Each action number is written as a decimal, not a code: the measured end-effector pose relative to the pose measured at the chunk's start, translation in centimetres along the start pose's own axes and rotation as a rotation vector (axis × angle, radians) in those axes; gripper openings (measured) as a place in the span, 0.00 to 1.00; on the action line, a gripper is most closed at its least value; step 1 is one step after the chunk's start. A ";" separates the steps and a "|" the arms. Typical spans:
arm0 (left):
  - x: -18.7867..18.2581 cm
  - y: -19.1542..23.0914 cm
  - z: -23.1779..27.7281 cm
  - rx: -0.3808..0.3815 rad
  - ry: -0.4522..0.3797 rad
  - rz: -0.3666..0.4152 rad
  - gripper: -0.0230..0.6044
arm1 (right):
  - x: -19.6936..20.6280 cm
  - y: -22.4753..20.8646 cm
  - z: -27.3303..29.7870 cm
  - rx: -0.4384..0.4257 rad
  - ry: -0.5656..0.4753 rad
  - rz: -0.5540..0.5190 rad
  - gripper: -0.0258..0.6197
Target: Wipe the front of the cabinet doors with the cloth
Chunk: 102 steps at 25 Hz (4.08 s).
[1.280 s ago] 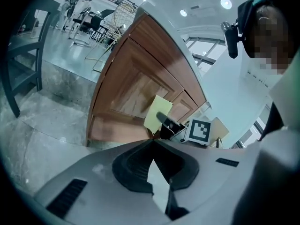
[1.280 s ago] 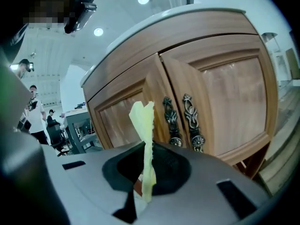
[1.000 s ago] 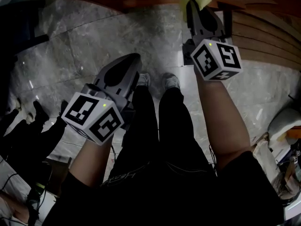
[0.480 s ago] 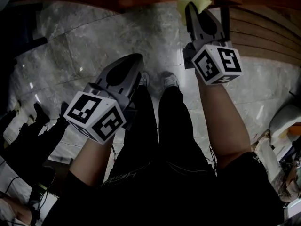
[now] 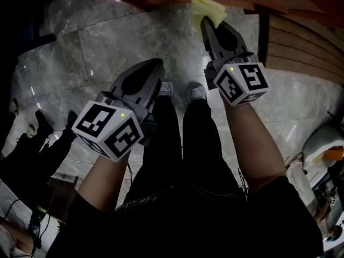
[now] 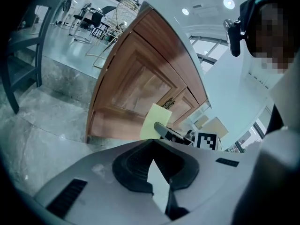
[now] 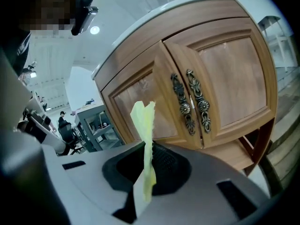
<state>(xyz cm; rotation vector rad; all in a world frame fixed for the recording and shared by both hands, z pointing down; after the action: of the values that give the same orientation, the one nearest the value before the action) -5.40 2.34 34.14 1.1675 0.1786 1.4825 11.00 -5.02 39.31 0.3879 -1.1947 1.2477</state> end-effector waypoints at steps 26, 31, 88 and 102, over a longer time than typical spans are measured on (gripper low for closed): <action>1.2 10.2 -12.0 -0.176 -0.170 -0.181 0.05 | 3.5 13.6 12.7 -0.210 0.154 -0.100 0.10; 1.6 11.4 -13.2 -0.198 -0.179 -0.208 0.05 | 3.3 13.5 14.0 -0.171 0.142 -0.098 0.10; 0.0 -0.6 1.3 -0.086 0.006 -0.070 0.05 | -0.6 -9.8 2.4 0.159 0.019 0.102 0.10; -2.5 -9.6 -2.0 -0.084 -0.123 -0.049 0.05 | -7.4 -5.8 -11.0 -0.016 0.068 -0.012 0.10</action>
<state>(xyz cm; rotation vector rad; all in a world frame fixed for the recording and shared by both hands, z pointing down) -0.92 4.24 25.21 1.1744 0.0598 1.3580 22.37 -2.19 30.76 0.3383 -1.1421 1.2306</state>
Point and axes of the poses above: the fingertips, and each gripper's own axes: z forward along the fingers, y to its left, x out of its underside, the point moved 5 cm from there along -z, backward along the fingers, and after that the axes turned 4 degrees about x, right-handed, at the moved point
